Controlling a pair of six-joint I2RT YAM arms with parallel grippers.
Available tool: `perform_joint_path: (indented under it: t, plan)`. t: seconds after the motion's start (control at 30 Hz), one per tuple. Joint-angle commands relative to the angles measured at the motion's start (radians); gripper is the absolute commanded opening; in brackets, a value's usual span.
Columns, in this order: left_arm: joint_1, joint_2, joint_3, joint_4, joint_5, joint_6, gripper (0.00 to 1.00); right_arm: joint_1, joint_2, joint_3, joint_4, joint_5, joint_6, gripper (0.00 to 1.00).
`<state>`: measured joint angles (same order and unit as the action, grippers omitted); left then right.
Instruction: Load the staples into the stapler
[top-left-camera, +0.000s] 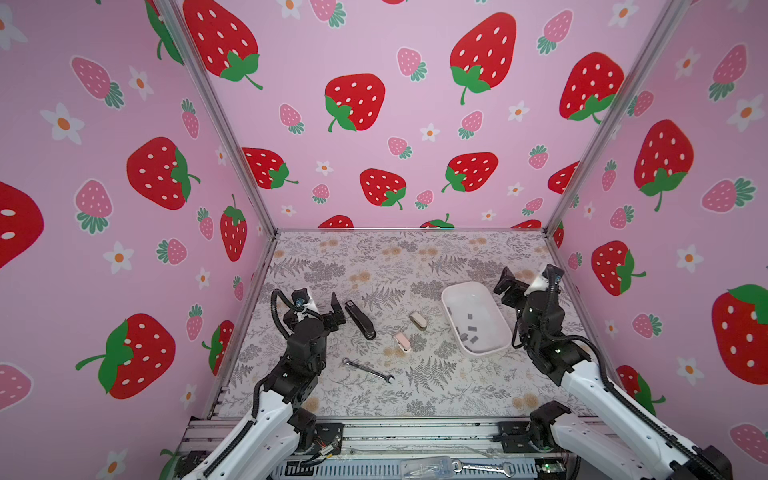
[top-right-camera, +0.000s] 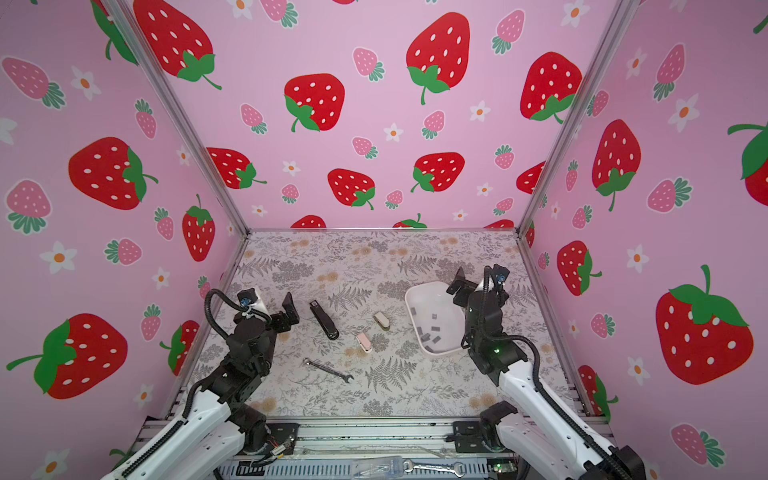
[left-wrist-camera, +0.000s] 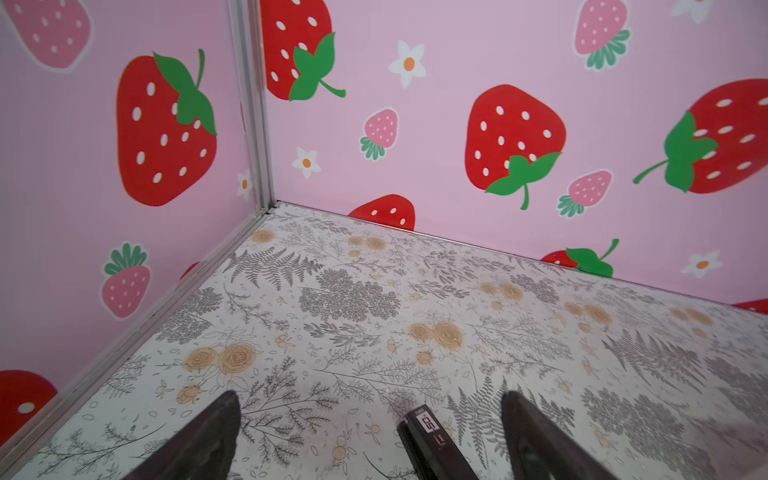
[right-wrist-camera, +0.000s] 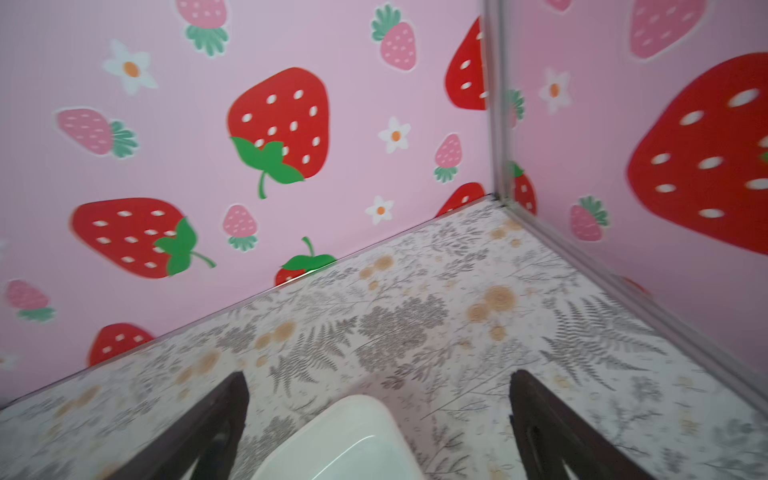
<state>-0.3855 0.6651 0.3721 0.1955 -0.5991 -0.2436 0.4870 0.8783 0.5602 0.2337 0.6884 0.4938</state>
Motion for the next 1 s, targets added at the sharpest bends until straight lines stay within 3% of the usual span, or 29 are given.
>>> perform_joint_path:
  t: [0.0,0.2,0.4,0.47,0.6,0.67,0.73,0.83,0.9,0.97]
  plan:
    - [0.062,0.027,-0.033,0.08,-0.079,-0.006,0.99,-0.103,0.04,-0.077,0.05,0.205,-0.101,0.99]
    - [0.172,0.216,-0.121,0.295,-0.09,0.102,0.99,-0.351,0.227,-0.214,0.234,0.094,-0.034,0.99]
    - [0.223,0.532,-0.094,0.479,-0.047,0.096,0.99,-0.359,0.391,-0.308,0.622,0.056,-0.177,0.99]
    - [0.227,0.617,-0.021,0.445,-0.035,0.101,0.99,-0.36,0.465,-0.312,0.739,0.053,-0.223,0.99]
    - [0.234,0.761,0.055,0.523,0.035,0.191,1.0,-0.369,0.595,-0.295,0.915,-0.056,-0.27,0.99]
    - [0.265,0.857,0.023,0.712,0.09,0.205,0.99,-0.362,0.615,-0.214,0.789,-0.127,-0.299,0.99]
    - [0.29,0.833,0.084,0.528,0.169,0.172,1.0,-0.353,0.653,-0.188,0.796,-0.143,-0.336,0.99]
    - [0.323,0.853,0.076,0.557,0.271,0.175,0.99,-0.346,0.65,-0.224,0.854,-0.211,-0.377,0.99]
    - [0.33,0.901,0.04,0.689,0.31,0.198,0.99,-0.347,0.645,-0.251,0.902,-0.244,-0.391,0.99]
    - [0.336,0.877,0.053,0.616,0.336,0.187,0.99,-0.346,0.643,-0.251,0.901,-0.246,-0.391,0.99]
